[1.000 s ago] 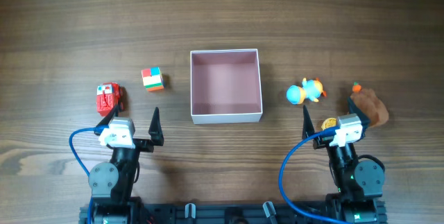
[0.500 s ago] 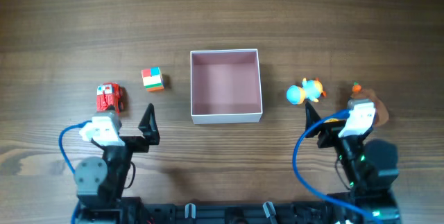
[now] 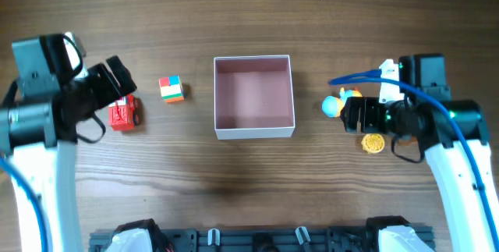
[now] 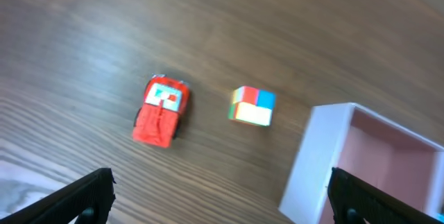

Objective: Pack container
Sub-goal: 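Grasp the red toy fire truck with the left gripper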

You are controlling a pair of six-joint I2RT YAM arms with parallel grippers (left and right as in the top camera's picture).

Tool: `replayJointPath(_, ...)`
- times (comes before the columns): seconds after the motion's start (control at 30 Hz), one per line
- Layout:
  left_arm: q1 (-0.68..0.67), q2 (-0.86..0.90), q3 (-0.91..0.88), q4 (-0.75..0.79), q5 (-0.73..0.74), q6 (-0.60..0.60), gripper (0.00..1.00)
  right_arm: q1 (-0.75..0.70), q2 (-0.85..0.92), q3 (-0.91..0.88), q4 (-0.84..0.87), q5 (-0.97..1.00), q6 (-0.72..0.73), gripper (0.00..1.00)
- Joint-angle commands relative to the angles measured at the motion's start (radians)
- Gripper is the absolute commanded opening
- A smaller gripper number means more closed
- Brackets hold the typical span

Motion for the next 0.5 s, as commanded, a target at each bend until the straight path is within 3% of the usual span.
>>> replayJointPath(0.0,0.045,0.15,0.015,0.032,-0.014,0.117,1.0,-0.002,0.021,0.026,0.023,0.094,0.045,1.0)
replayJointPath(0.27,0.046,0.457,0.014,0.076,-0.074,0.336,1.0,-0.002,0.021,0.026,0.031,0.122,0.045,1.0)
replayJointPath(0.47,0.073,0.636,0.012,0.076,-0.114,0.338,1.0,-0.002,0.021,0.026,0.029,0.142,0.045,1.0)
